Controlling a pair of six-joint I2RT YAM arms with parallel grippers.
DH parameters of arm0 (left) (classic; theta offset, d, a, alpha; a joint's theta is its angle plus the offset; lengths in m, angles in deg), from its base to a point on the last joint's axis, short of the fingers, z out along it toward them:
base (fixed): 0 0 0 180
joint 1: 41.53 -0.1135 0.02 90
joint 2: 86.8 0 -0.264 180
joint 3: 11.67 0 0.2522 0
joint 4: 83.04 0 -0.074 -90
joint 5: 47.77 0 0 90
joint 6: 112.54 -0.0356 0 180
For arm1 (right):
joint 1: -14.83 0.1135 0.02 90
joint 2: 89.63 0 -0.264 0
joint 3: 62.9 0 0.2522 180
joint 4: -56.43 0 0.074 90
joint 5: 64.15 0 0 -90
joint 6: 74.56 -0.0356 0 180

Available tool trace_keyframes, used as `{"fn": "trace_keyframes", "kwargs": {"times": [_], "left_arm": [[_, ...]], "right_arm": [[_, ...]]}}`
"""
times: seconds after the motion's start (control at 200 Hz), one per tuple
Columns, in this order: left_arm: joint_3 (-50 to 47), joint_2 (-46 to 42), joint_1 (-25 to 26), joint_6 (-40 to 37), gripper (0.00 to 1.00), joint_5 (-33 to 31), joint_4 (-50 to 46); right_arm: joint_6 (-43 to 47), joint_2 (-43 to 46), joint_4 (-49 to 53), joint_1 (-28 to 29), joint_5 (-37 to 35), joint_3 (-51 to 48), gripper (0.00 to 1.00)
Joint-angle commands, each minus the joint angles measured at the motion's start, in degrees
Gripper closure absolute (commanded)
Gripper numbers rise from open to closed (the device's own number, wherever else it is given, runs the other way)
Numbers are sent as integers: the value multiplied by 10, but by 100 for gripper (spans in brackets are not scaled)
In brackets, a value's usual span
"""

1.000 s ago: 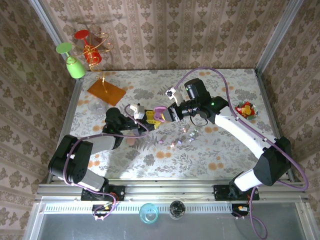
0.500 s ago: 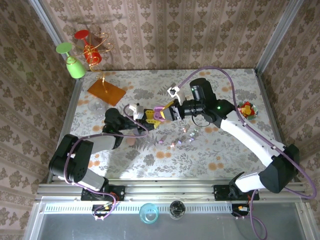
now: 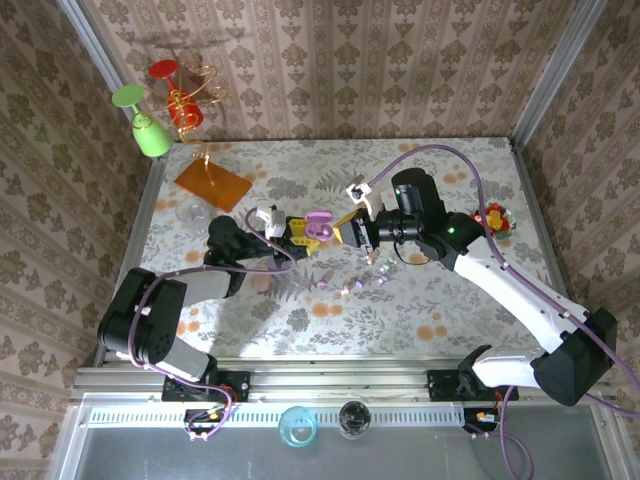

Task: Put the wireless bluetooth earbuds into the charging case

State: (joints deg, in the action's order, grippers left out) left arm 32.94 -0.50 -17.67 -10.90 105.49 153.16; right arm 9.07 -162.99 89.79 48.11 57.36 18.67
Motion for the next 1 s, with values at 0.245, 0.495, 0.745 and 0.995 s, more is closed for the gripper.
{"fn": "trace_keyframes", "kwargs": {"times": [0.245,0.495,0.745,0.995], "left_arm": [[10,-15,-6,6,73,11,24],[6,-15,-6,2,73,10,24],[4,-17,-6,0,73,13,23],[3,-21,-6,1,73,14,23]], "right_arm": [[-1,-46,8,6,12,17,88],[-6,-60,-5,8,22,27,88],[-11,-83,-9,8,17,35,88],[-12,-93,-8,9,10,41,87]]}}
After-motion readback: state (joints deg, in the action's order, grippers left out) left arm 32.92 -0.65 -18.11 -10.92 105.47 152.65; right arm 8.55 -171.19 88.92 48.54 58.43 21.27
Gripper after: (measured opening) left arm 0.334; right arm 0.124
